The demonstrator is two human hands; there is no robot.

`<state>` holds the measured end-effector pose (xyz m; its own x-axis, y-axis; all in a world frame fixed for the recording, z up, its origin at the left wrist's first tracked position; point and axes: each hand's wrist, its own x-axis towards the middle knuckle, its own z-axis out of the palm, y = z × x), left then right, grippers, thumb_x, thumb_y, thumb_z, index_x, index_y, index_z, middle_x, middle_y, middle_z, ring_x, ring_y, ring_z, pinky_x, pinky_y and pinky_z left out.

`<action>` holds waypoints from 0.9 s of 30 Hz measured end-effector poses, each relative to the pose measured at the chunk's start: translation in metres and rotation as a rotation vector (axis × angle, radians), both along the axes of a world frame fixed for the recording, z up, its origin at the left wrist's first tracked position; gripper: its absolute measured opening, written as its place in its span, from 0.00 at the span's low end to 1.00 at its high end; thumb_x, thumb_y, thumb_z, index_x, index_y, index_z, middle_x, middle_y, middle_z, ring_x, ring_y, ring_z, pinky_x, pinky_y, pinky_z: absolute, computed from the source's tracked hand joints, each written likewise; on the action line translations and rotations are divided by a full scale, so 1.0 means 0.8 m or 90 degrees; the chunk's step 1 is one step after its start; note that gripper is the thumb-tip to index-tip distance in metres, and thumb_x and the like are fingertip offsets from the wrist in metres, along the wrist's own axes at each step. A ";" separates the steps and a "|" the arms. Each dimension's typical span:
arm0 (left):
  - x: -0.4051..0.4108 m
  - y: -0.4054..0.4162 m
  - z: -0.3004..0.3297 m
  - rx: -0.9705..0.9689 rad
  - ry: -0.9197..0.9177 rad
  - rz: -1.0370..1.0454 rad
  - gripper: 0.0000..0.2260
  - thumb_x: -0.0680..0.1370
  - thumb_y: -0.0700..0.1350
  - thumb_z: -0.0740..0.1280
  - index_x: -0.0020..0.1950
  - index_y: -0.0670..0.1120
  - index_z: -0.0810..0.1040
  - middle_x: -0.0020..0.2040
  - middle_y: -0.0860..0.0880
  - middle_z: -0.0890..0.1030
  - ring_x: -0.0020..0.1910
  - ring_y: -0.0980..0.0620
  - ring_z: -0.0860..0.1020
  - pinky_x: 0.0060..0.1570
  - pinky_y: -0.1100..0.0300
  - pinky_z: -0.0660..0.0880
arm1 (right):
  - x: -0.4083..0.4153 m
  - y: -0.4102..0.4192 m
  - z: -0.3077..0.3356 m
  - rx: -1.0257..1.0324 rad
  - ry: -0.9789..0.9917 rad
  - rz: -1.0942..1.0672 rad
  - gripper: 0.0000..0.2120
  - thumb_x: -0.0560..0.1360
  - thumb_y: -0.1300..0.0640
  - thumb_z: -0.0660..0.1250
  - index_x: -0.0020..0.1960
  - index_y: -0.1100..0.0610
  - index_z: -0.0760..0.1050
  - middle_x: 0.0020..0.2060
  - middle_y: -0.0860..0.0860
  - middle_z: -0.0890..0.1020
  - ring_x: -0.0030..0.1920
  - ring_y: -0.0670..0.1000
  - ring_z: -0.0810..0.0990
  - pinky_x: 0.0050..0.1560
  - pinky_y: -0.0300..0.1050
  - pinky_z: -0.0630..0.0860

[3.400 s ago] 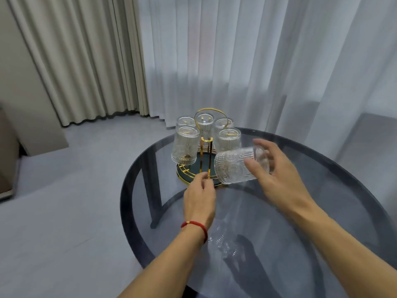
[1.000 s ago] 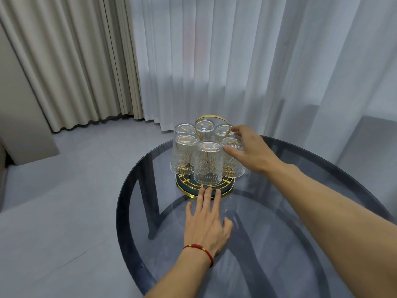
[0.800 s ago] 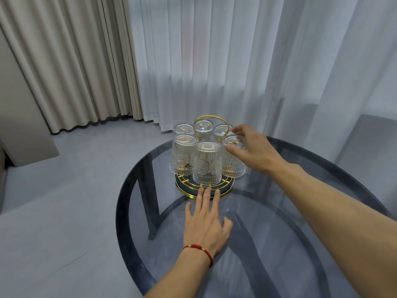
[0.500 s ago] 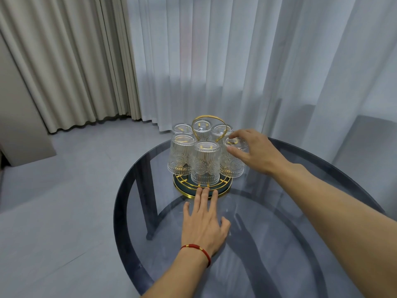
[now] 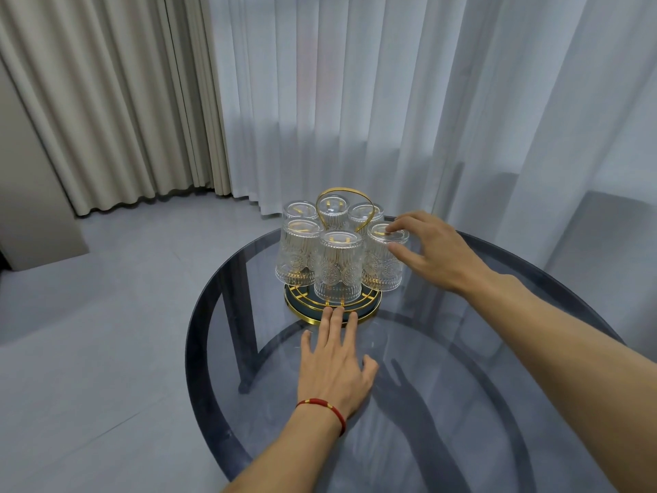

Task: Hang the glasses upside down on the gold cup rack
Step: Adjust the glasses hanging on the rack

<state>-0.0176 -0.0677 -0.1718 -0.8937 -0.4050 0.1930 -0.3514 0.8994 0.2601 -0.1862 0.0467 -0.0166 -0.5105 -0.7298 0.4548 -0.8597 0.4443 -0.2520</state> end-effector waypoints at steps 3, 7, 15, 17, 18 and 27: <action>0.000 -0.001 0.001 0.004 -0.002 -0.001 0.32 0.81 0.58 0.50 0.82 0.50 0.46 0.83 0.47 0.45 0.81 0.48 0.40 0.78 0.40 0.46 | 0.001 0.003 0.002 0.011 0.006 -0.003 0.16 0.80 0.47 0.67 0.64 0.52 0.79 0.64 0.50 0.82 0.67 0.52 0.76 0.68 0.51 0.71; 0.001 0.000 0.002 0.002 -0.004 -0.001 0.31 0.81 0.58 0.51 0.82 0.50 0.47 0.83 0.47 0.46 0.81 0.48 0.40 0.78 0.40 0.46 | 0.002 0.004 0.003 0.015 -0.007 0.000 0.15 0.80 0.49 0.67 0.65 0.52 0.79 0.64 0.50 0.82 0.66 0.52 0.76 0.68 0.52 0.71; 0.003 0.003 0.001 -0.011 0.006 0.004 0.31 0.80 0.57 0.51 0.82 0.49 0.49 0.83 0.47 0.46 0.81 0.48 0.41 0.78 0.40 0.47 | -0.011 -0.028 0.020 -0.098 -0.166 -0.048 0.22 0.83 0.52 0.60 0.75 0.55 0.66 0.66 0.51 0.81 0.58 0.49 0.78 0.59 0.45 0.70; 0.003 0.003 0.000 -0.014 0.006 0.004 0.32 0.80 0.57 0.50 0.82 0.49 0.49 0.83 0.47 0.46 0.81 0.48 0.40 0.77 0.41 0.47 | -0.018 -0.048 0.032 -0.103 -0.251 -0.038 0.24 0.82 0.50 0.56 0.77 0.55 0.61 0.65 0.52 0.80 0.61 0.54 0.79 0.62 0.50 0.71; 0.003 0.002 0.000 -0.014 0.005 0.004 0.32 0.80 0.58 0.50 0.82 0.49 0.49 0.83 0.47 0.46 0.81 0.48 0.40 0.77 0.41 0.47 | -0.021 -0.058 0.036 -0.099 -0.280 -0.035 0.26 0.81 0.48 0.55 0.77 0.55 0.60 0.62 0.53 0.80 0.61 0.57 0.79 0.63 0.55 0.72; 0.000 0.001 0.001 -0.006 -0.003 0.008 0.32 0.79 0.58 0.49 0.82 0.49 0.51 0.83 0.47 0.47 0.81 0.48 0.41 0.78 0.40 0.46 | -0.051 -0.090 0.039 -0.019 -0.346 -0.030 0.34 0.74 0.44 0.53 0.80 0.51 0.56 0.68 0.53 0.81 0.64 0.61 0.77 0.64 0.58 0.69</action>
<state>-0.0173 -0.0670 -0.1710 -0.8895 -0.4147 0.1920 -0.3642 0.8971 0.2501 -0.2268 -0.0250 0.0142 -0.7092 -0.6917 0.1361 -0.5817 0.4651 -0.6673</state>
